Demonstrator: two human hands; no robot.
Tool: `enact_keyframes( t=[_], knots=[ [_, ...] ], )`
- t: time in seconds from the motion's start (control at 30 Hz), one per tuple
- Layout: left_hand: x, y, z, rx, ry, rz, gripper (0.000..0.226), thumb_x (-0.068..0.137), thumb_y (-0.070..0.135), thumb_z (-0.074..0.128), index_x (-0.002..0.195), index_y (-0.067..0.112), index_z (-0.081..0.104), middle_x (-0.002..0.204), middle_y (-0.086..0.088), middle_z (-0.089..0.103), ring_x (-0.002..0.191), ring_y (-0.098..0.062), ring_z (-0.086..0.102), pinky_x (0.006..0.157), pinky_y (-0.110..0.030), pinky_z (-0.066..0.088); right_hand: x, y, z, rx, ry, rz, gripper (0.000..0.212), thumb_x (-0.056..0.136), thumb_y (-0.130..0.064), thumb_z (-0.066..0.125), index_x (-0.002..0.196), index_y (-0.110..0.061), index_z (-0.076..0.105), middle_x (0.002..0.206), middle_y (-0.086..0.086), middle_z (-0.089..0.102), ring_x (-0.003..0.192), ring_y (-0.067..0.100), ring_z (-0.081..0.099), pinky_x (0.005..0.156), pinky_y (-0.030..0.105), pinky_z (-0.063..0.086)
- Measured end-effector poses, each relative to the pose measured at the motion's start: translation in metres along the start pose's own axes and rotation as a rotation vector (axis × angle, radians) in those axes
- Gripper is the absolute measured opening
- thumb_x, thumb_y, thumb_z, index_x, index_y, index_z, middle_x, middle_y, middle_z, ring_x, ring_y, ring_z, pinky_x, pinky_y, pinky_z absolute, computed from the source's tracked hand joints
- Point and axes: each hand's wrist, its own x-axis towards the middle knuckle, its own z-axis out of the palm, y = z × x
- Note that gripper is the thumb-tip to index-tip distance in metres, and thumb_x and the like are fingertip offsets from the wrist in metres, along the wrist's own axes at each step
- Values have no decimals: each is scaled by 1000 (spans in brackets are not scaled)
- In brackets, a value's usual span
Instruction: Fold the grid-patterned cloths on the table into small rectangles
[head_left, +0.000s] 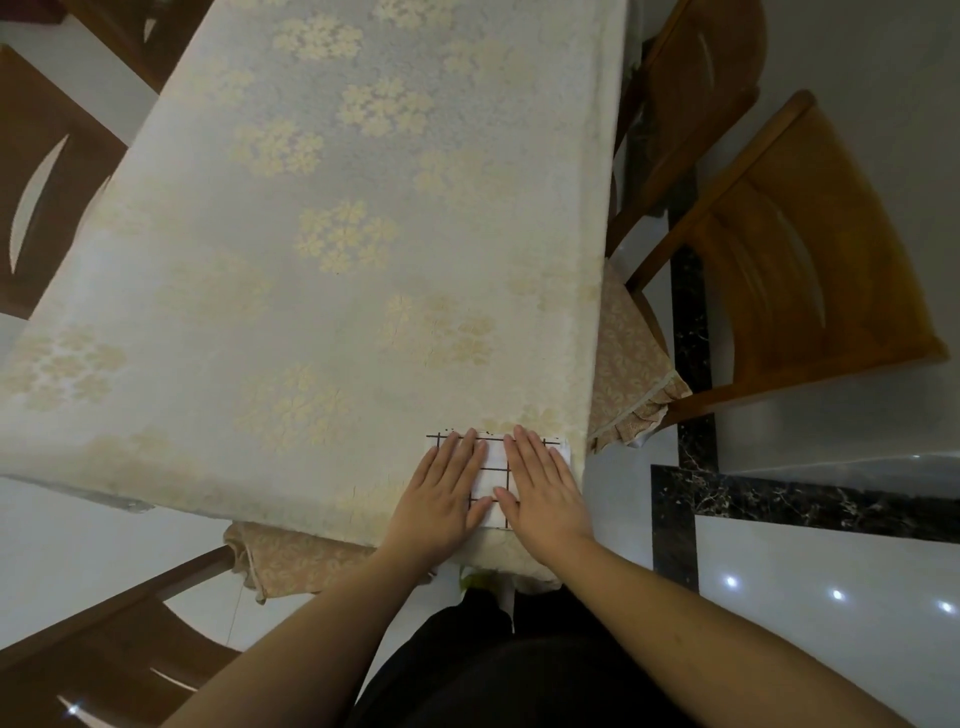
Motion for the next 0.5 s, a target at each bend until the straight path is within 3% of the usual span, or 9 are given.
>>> enact_keyframes(
  t=[0.3, 0.43, 0.5],
  knots=[
    [-3, -14, -6, 36, -67, -89, 93, 89, 78, 19, 155, 20, -10, 163, -6, -15, 149, -21, -16, 118, -36, -6, 0, 5, 0, 3, -25, -1, 71, 97, -57, 23, 153, -13, 16, 161, 6, 17, 147, 16, 7, 117, 34, 3],
    [0, -15, -10, 50, -131, -74, 101, 80, 85, 3, 153, 17, -16, 159, -5, -24, 145, -24, -22, 119, -39, -7, 0, 10, -4, 20, -41, -65, 75, 91, -64, 1, 149, -19, -14, 161, -1, -15, 145, 11, -19, 117, 32, -12],
    [2, -14, -17, 67, -155, -68, 105, 75, 86, -3, 152, 16, -18, 156, -5, -29, 144, -24, -24, 117, -39, -9, 2, 11, -12, 32, -65, -93, 75, 94, -64, 11, 149, -21, -19, 158, -3, -23, 146, 12, -19, 119, 34, -10]
  ],
)
